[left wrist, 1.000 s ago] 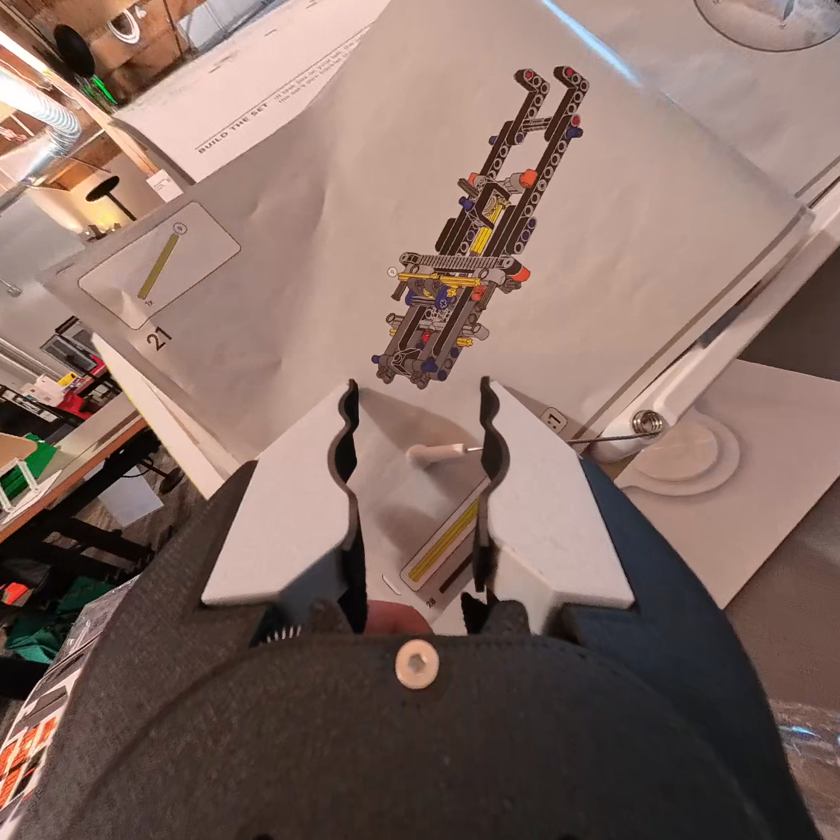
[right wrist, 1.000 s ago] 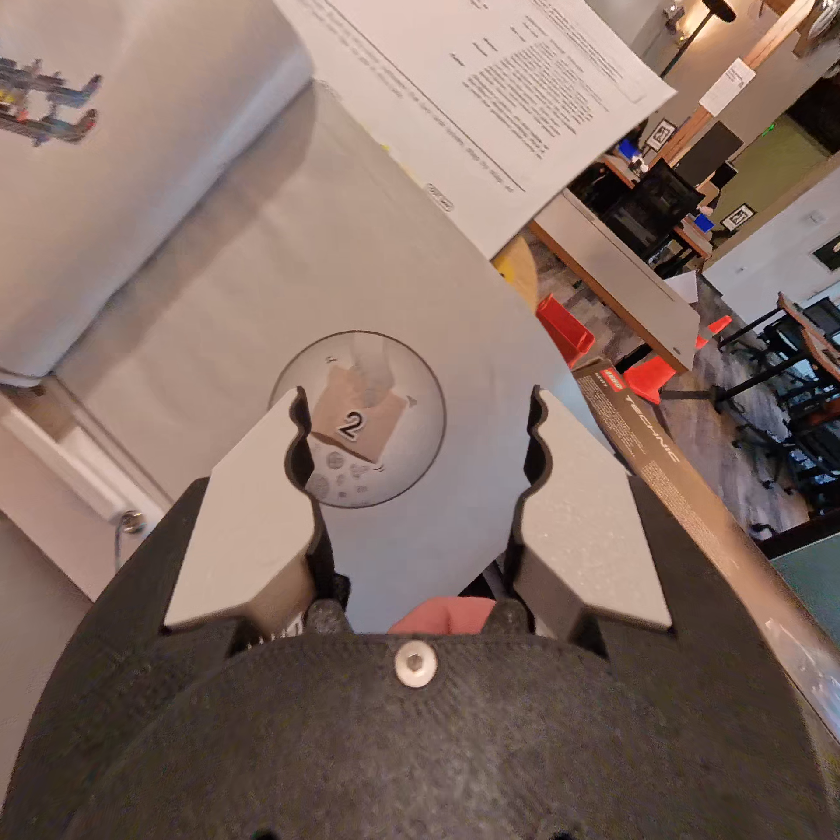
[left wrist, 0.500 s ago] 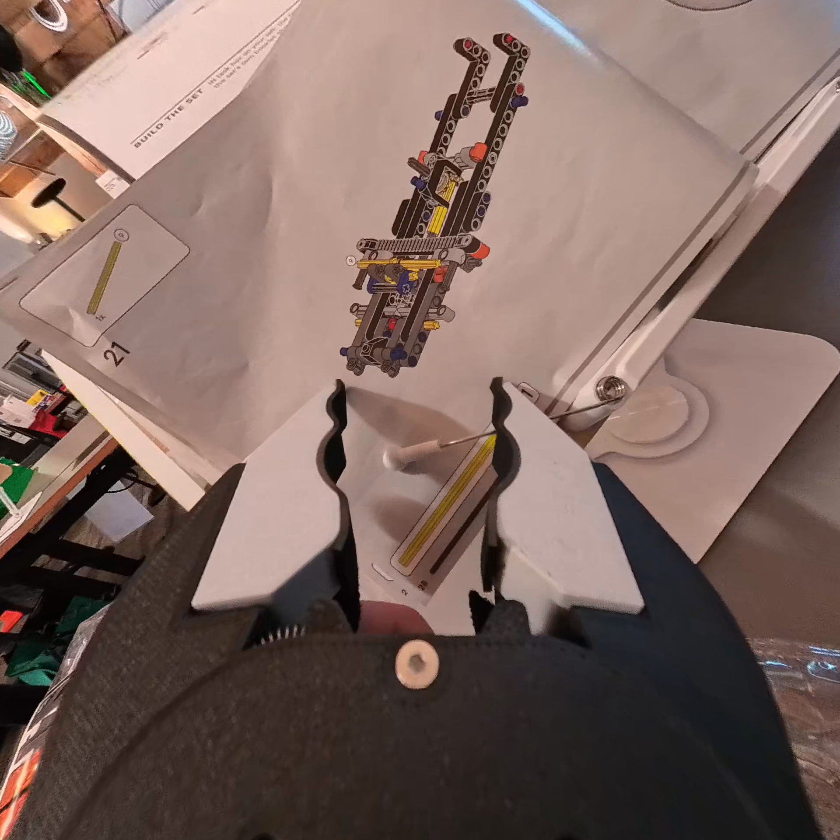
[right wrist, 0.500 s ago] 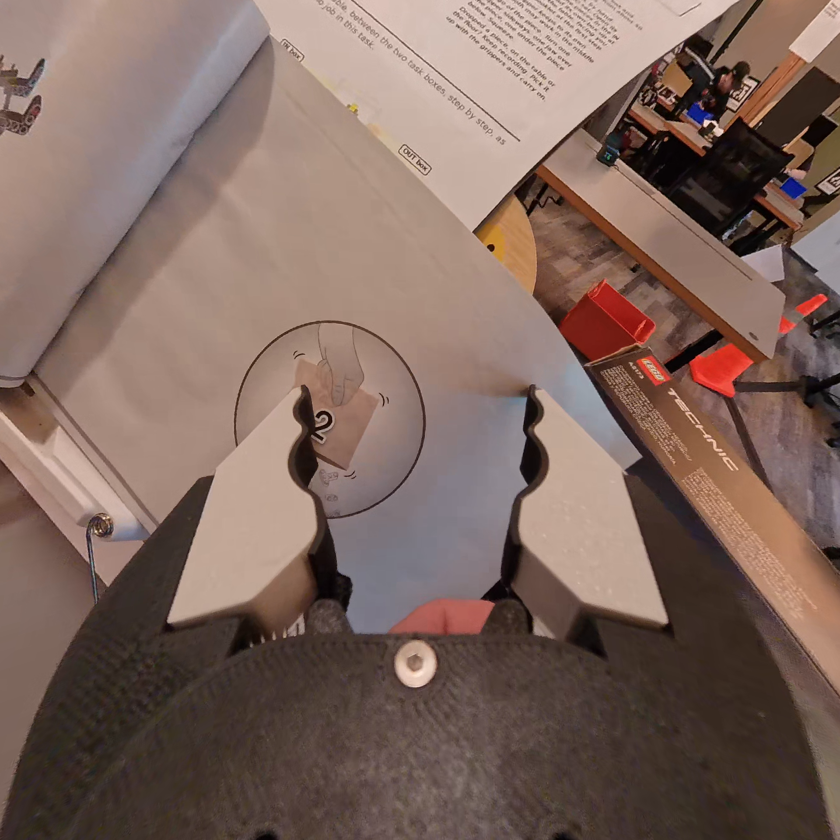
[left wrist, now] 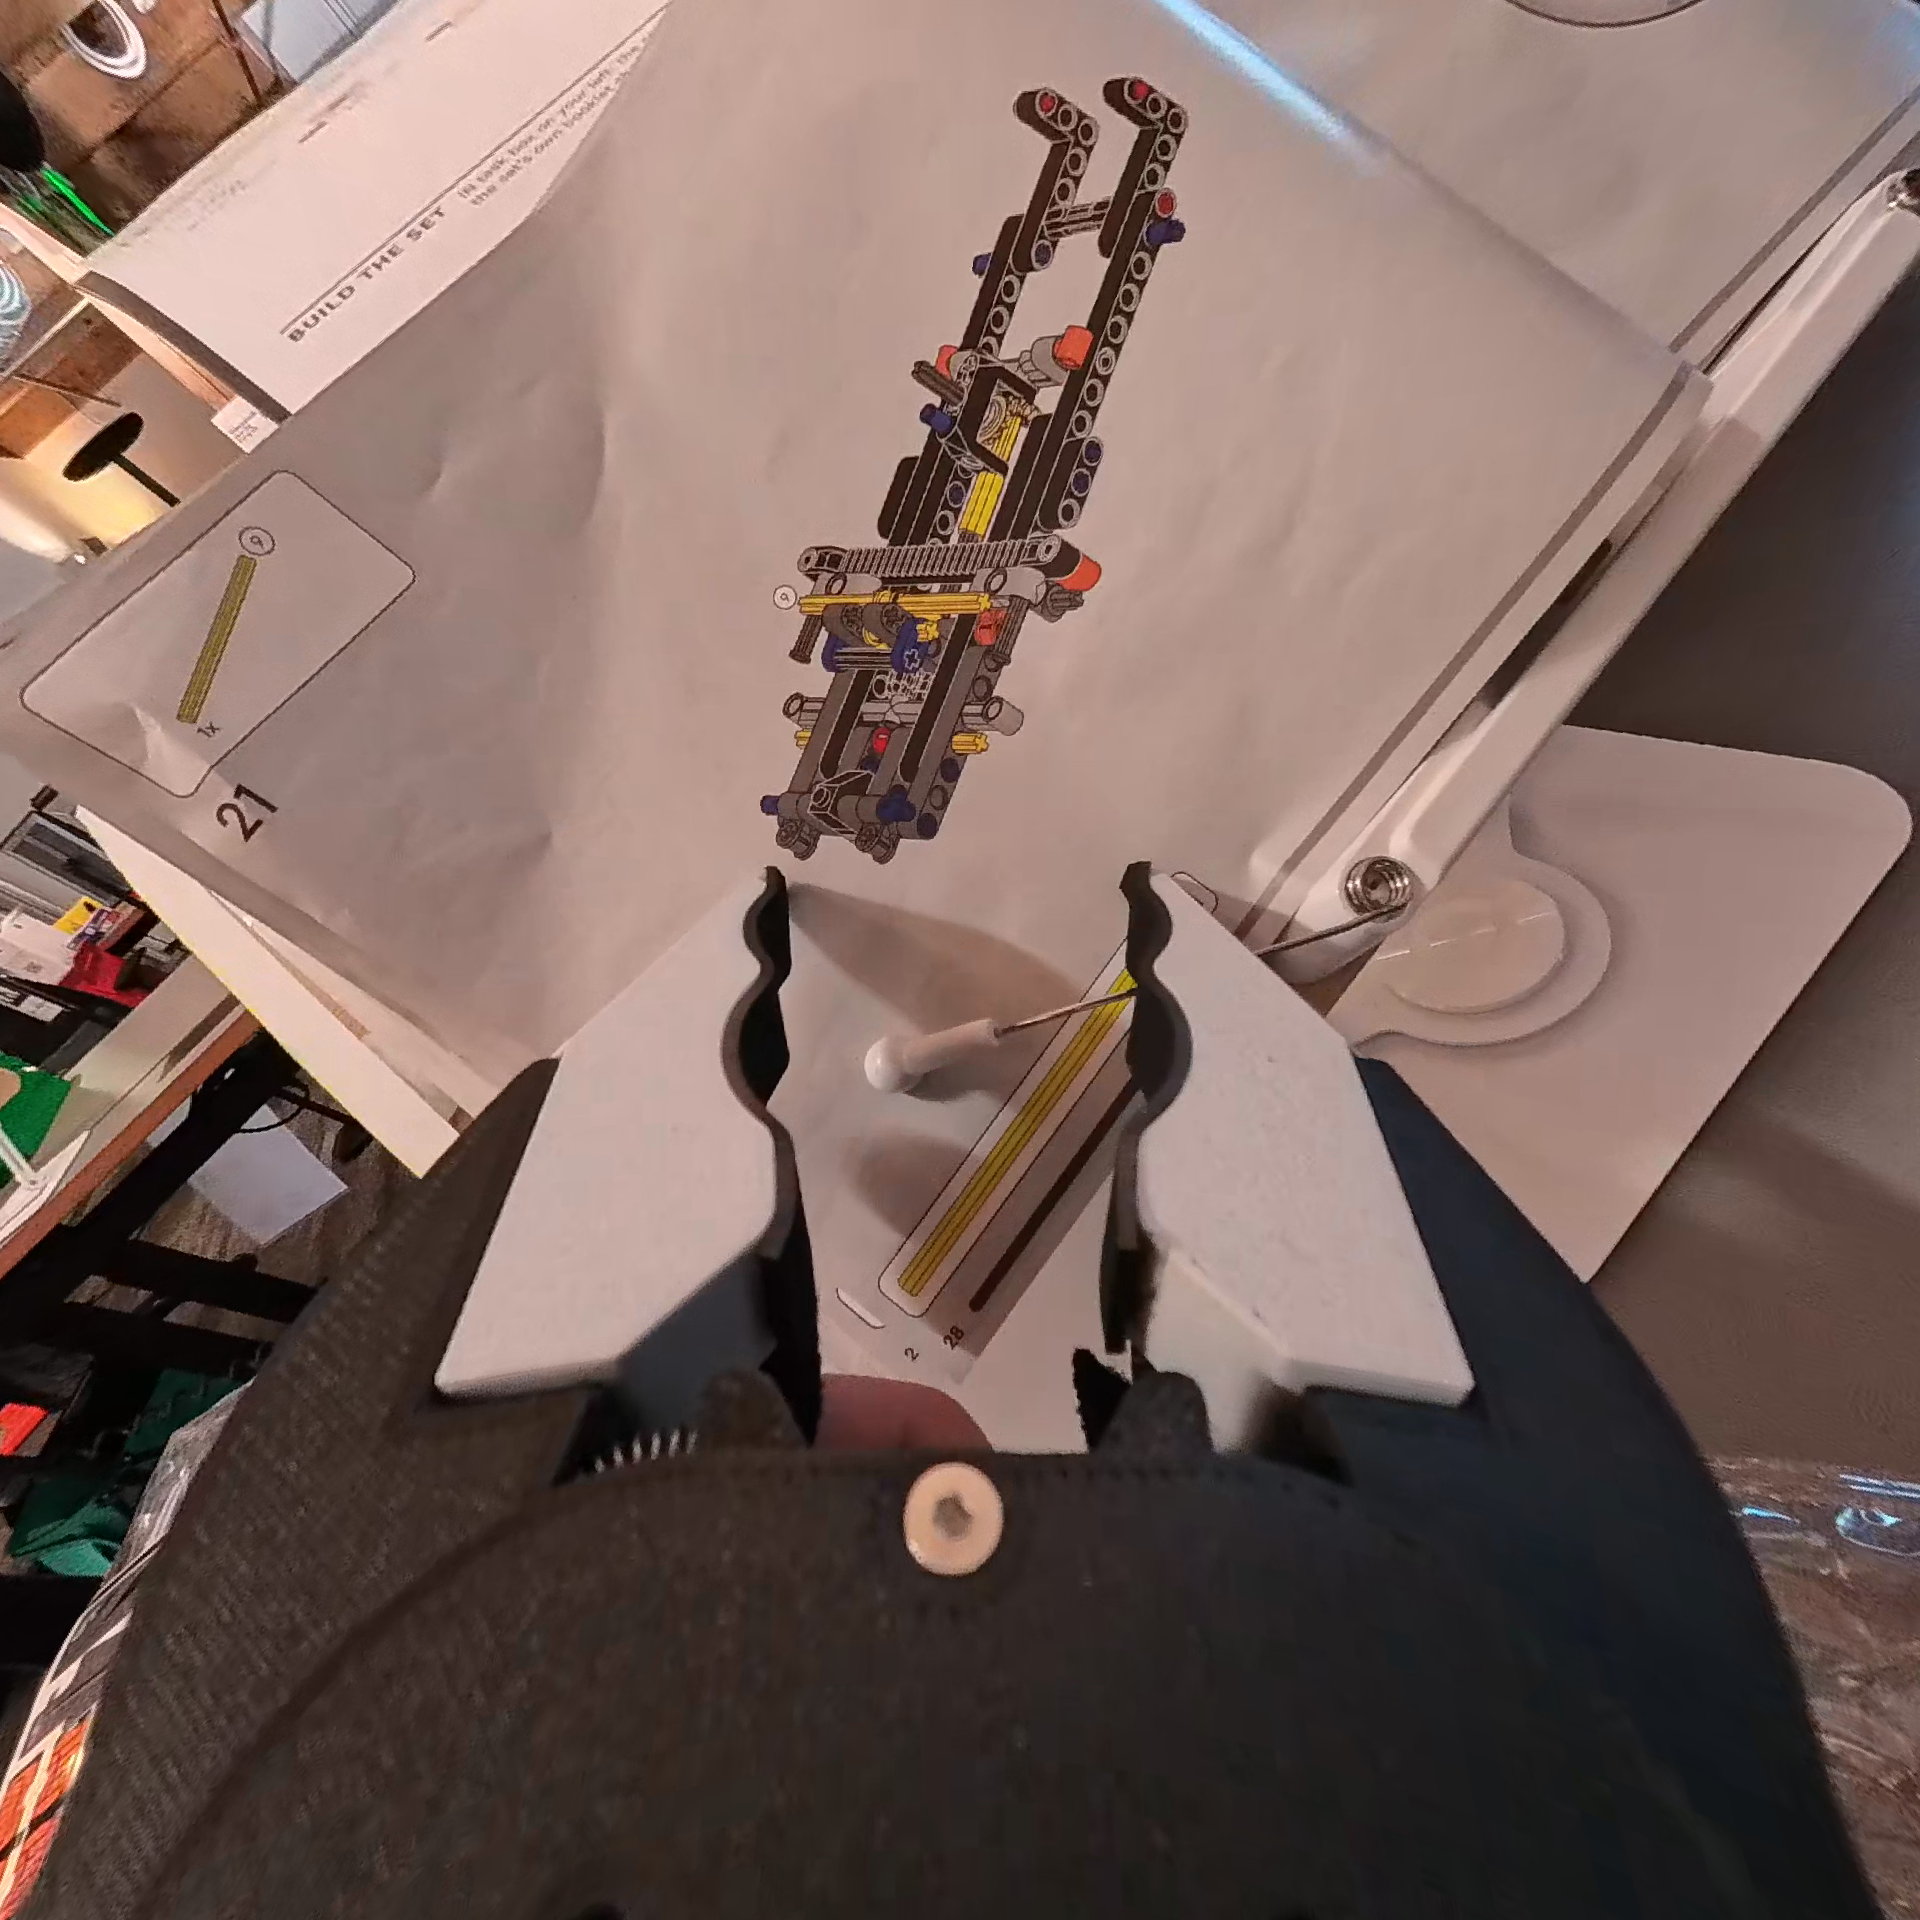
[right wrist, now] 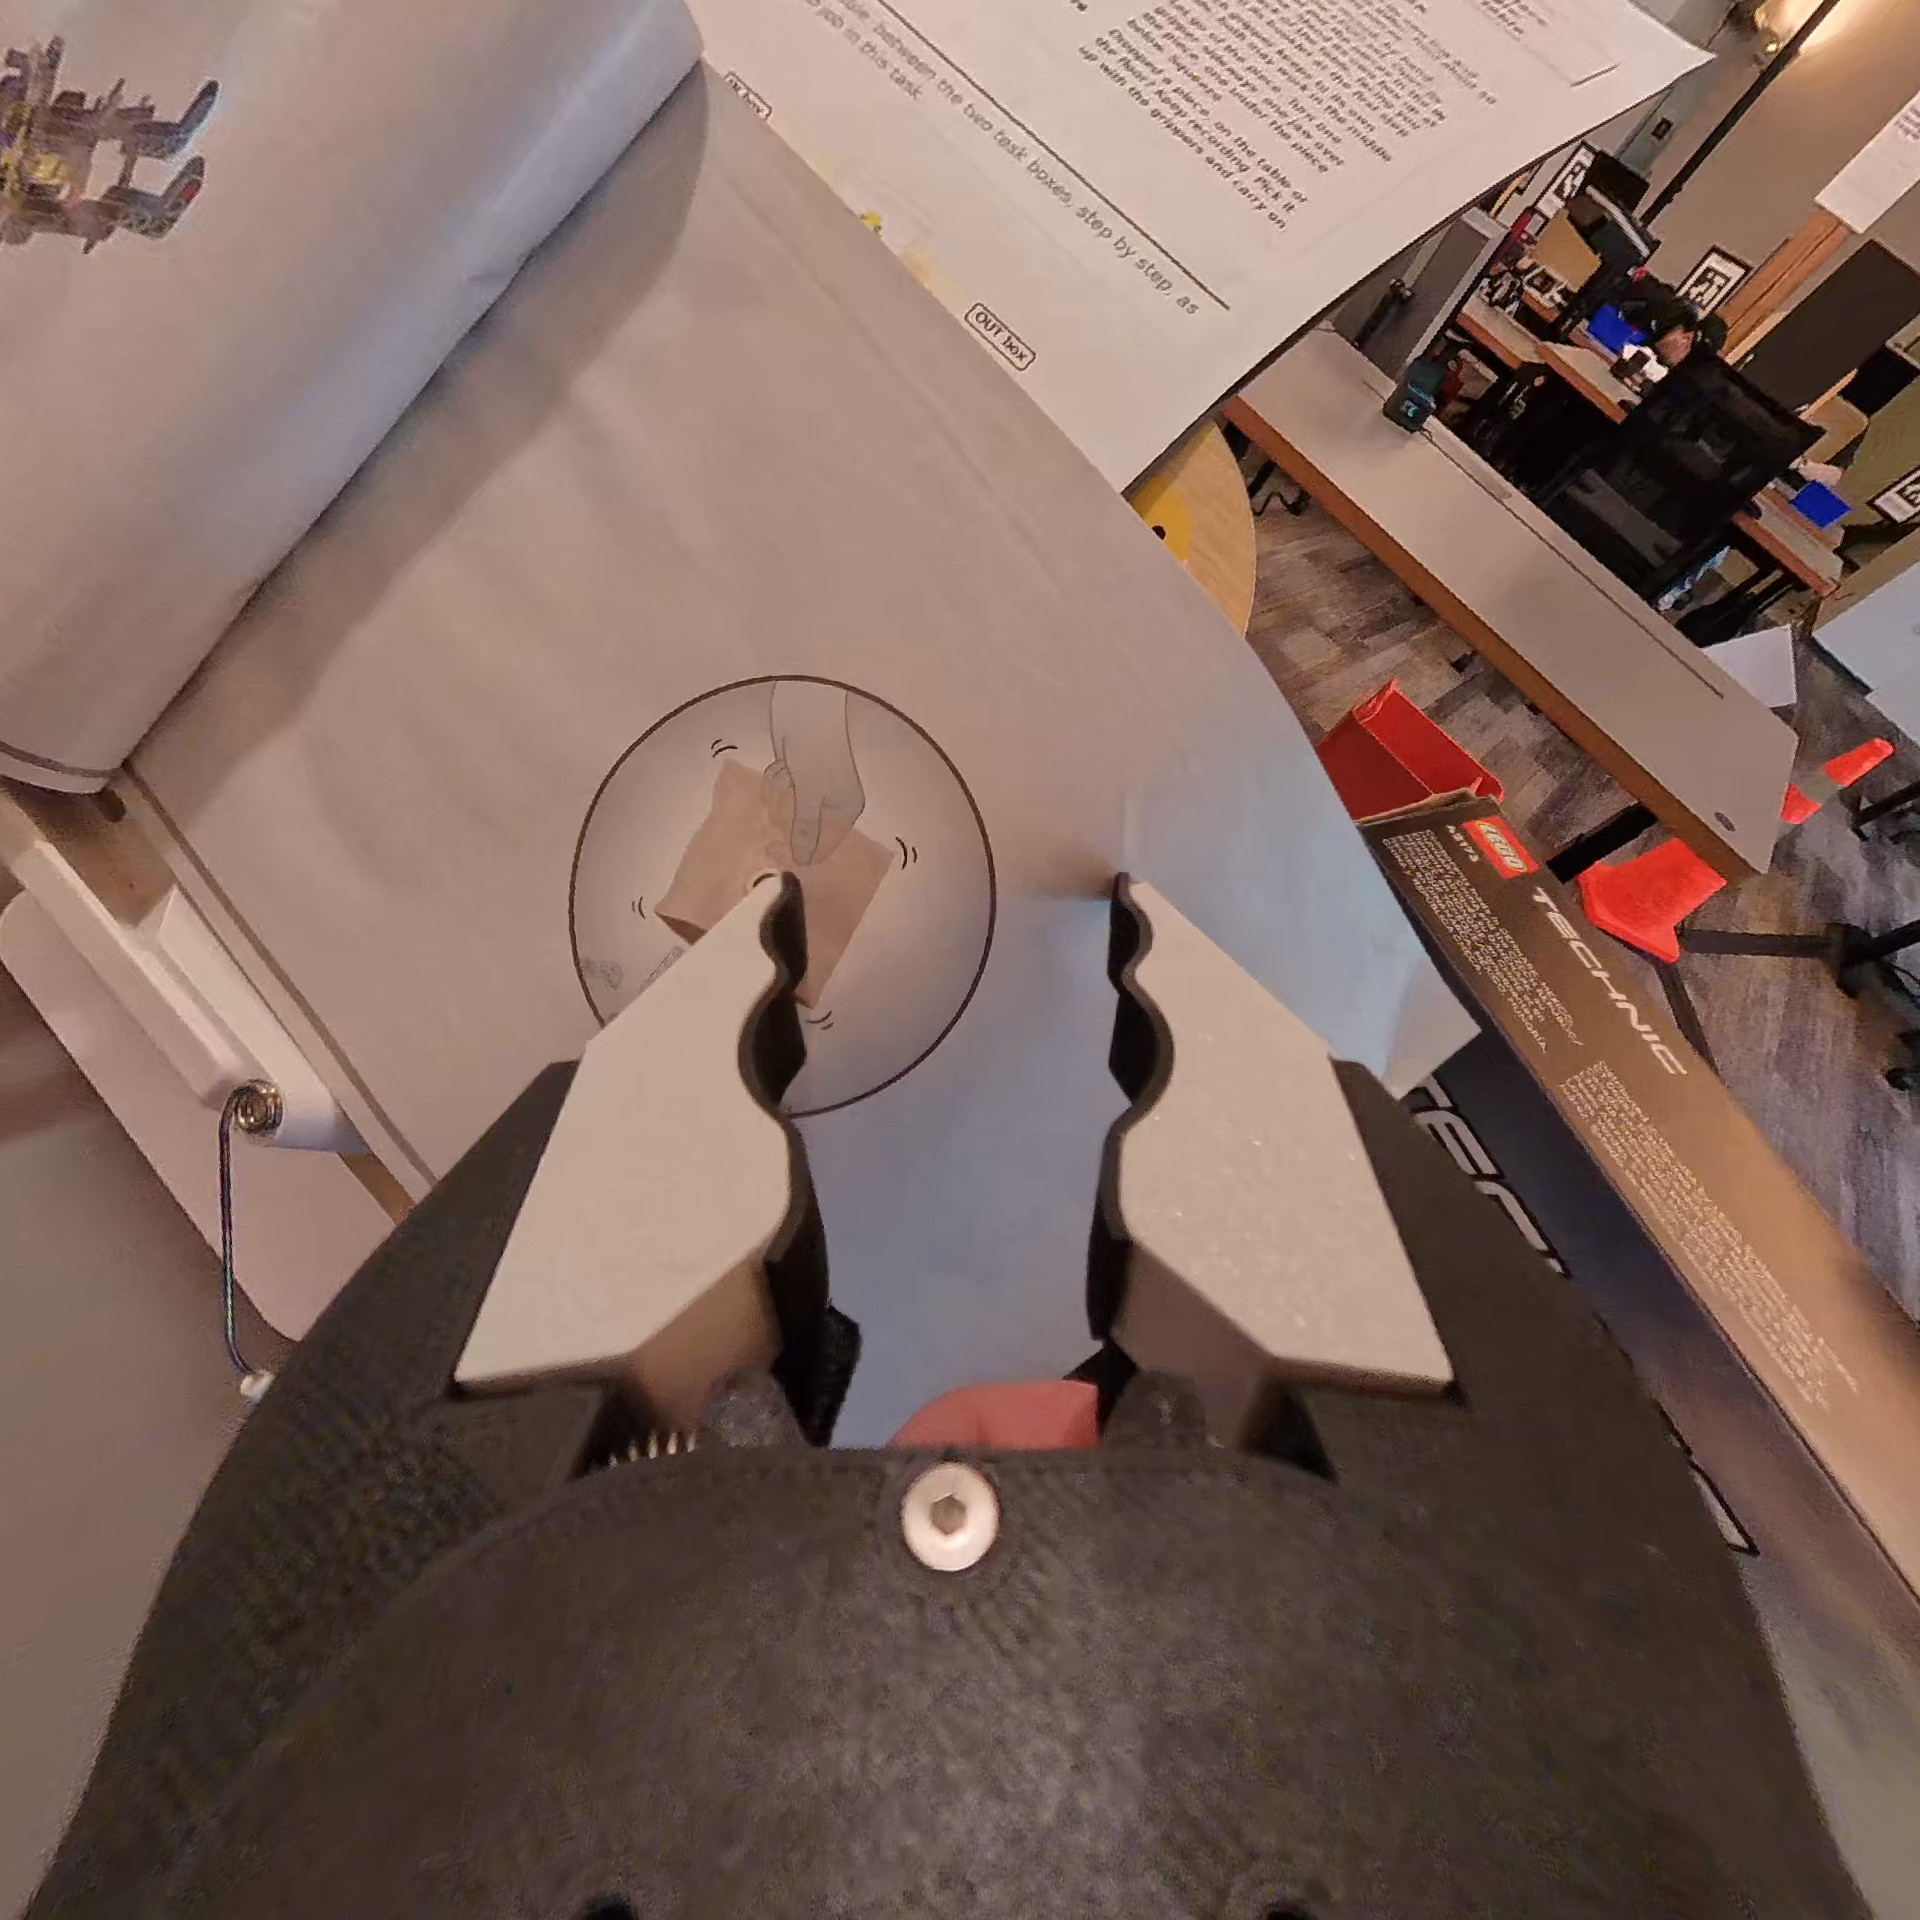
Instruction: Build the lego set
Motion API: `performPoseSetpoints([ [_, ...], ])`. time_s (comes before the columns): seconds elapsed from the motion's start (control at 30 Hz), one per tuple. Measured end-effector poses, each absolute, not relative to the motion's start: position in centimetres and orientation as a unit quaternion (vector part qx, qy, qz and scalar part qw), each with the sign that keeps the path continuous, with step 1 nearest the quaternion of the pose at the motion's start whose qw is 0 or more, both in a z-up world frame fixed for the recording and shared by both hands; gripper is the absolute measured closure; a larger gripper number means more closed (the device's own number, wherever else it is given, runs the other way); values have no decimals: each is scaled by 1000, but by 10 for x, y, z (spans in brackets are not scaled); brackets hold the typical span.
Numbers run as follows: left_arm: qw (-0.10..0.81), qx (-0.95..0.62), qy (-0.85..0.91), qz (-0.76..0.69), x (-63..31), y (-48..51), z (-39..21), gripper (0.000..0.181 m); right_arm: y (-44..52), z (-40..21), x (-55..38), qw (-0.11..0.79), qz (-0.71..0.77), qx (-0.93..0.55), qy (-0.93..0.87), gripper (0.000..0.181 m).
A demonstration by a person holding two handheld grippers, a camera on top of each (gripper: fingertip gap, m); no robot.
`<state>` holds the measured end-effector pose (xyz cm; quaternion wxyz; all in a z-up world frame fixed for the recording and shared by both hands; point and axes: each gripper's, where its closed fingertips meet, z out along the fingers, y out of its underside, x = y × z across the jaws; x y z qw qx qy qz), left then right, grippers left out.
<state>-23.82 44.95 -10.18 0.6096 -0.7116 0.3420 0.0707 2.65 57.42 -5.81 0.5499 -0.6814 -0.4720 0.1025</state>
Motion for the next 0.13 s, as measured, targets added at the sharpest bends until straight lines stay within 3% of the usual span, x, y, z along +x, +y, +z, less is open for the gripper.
performPoseSetpoints([
  [0.13, 611, -712, 340, 67, -238, 449, -103, 117, 575, -59, 26, 547, 104, -683, -473, 127],
])
